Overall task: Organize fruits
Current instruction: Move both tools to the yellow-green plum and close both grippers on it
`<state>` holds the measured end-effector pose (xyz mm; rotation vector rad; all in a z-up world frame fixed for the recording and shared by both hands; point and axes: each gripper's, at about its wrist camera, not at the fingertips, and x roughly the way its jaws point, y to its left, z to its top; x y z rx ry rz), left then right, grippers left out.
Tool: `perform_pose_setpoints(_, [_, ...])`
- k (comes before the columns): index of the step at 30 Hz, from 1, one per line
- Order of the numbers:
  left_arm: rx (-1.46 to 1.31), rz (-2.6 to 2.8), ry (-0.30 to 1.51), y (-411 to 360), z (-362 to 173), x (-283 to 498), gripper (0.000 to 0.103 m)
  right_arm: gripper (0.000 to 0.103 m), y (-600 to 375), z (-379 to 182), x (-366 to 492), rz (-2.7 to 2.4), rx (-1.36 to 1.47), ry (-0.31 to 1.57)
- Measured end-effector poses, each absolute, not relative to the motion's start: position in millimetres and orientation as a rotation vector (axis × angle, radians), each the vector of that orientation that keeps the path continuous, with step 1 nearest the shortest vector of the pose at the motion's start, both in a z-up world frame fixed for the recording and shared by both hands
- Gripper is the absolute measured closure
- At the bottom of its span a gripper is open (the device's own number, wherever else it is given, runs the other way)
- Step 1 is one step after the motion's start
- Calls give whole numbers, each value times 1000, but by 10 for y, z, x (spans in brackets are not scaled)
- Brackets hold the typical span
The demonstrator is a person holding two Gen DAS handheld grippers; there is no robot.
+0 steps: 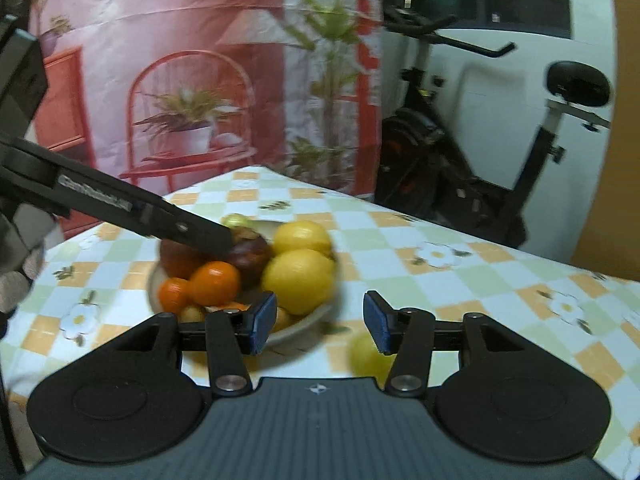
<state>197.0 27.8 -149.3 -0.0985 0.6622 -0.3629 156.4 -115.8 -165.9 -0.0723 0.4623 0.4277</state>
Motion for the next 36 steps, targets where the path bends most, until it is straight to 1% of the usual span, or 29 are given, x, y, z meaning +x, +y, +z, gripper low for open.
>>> perform_pose_setpoints(11, [-35,-437,687,-128,-1558,2102,47,51,-1527,-1886,1621,374,-1,501])
perform_pose_setpoints(13, [-38,-451,701,-191,-1591,2144,47,50,-1532,-1916,1652,381,2,507])
perform_pose_setpoints(15, [-37,-462,712,-254,-1633,2179,47,46,-1528,-1943,1686,382,1,507])
perform_pose_setpoints(24, [2,-501,751,-546,-1773,2283,47,46,-1506,-2015,1794,384,35,507])
perform_pose_setpoints(36, [36,-528,814,-679,-1941,2391,47,47,-1528,-2086,1850,400,74,546])
